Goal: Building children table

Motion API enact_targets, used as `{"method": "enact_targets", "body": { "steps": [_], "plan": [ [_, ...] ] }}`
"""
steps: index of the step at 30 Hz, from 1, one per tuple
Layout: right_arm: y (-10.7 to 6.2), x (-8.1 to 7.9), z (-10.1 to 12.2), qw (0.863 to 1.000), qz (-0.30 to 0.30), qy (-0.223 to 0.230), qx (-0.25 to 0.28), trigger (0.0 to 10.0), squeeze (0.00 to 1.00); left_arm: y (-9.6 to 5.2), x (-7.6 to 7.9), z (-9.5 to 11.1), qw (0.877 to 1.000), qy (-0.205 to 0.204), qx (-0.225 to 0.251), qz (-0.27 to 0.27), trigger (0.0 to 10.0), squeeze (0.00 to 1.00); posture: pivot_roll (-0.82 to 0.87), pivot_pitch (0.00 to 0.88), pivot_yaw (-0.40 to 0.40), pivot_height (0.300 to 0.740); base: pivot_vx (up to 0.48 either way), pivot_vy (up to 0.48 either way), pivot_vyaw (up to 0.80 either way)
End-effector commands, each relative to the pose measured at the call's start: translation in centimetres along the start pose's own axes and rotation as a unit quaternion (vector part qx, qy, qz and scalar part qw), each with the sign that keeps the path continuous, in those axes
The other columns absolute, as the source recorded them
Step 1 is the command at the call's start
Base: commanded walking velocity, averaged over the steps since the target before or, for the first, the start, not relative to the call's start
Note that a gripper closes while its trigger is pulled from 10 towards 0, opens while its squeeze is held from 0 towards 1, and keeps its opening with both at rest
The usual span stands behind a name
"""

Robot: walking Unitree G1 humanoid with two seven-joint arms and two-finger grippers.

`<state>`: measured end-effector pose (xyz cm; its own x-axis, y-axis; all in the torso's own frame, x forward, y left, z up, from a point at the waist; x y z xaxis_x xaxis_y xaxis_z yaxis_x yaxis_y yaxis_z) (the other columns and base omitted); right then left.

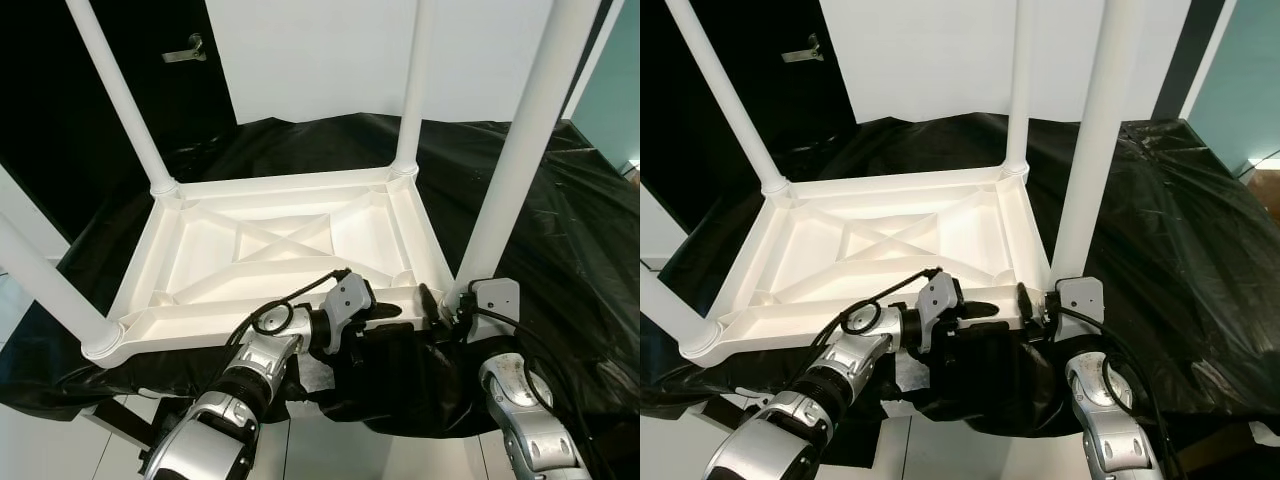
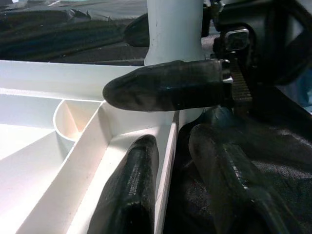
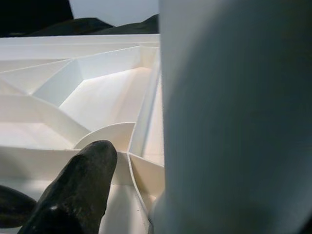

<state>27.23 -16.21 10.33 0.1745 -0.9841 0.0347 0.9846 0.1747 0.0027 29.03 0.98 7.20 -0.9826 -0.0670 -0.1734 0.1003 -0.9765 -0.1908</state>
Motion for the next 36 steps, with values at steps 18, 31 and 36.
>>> {"method": "enact_targets", "body": {
  "steps": [18,31,36],
  "plan": [
    [-2.0,2.9,-0.7,0.937,0.296,-0.117,-0.143,0.0,0.00,-0.1,3.2,-3.6,0.994,-0.066,-0.065,-0.064,10.0,0.00,-0.12,0.000,0.041,0.740,0.000,0.000,0.00],
    [-1.0,-0.8,-1.4,0.995,0.081,0.049,-0.025,0.0,0.00,-0.2,3.4,-3.8,0.993,-0.067,-0.067,-0.066,10.0,0.00,-0.11,0.000,0.037,0.740,0.000,0.000,0.00],
    [-2.2,-1.2,-1.9,0.993,-0.046,0.107,0.002,0.0,0.00,-0.3,3.3,-3.8,0.993,-0.067,-0.068,-0.067,10.0,0.00,-0.11,0.000,0.043,0.740,0.000,0.000,0.00]
  ]
}}
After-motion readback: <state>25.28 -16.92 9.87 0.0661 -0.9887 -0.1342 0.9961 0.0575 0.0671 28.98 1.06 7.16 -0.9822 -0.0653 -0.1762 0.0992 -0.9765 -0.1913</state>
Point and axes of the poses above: a point about 5 cm out from each wrist's last joint towards the gripper, its own y axis pointing out of the wrist towards the gripper, its own z axis along the axis of the wrist's last joint, x = y × z, the point moved 2 cm from there along y, pointing out of the wrist towards the gripper, and after that the axes turned 8 degrees about y, right-handed, at the moved point
